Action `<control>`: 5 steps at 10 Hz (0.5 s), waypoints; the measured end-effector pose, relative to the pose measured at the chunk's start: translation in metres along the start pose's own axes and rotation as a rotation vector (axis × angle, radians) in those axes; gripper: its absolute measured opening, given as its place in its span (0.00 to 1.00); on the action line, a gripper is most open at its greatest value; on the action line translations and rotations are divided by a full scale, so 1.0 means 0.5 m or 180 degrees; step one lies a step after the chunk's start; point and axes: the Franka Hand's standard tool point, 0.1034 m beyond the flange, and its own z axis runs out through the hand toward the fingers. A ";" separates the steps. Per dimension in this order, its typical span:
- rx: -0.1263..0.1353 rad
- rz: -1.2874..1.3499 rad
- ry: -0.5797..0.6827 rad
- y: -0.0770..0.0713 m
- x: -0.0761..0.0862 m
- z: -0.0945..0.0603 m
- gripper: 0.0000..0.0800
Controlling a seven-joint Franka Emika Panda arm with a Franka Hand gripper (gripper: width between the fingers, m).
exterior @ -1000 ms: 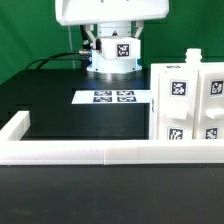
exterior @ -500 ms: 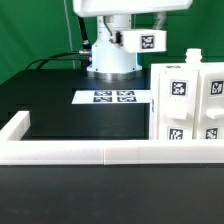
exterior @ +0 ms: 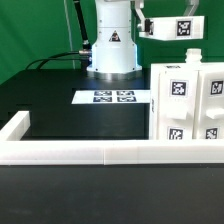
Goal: Assemble cabinet
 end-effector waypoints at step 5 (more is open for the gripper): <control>0.0009 -0.0081 0.0037 -0.031 0.057 0.007 0.71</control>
Offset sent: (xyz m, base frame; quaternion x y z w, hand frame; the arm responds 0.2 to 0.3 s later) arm 0.0385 0.0290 0.0046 -0.0007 0.0012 -0.0128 0.9999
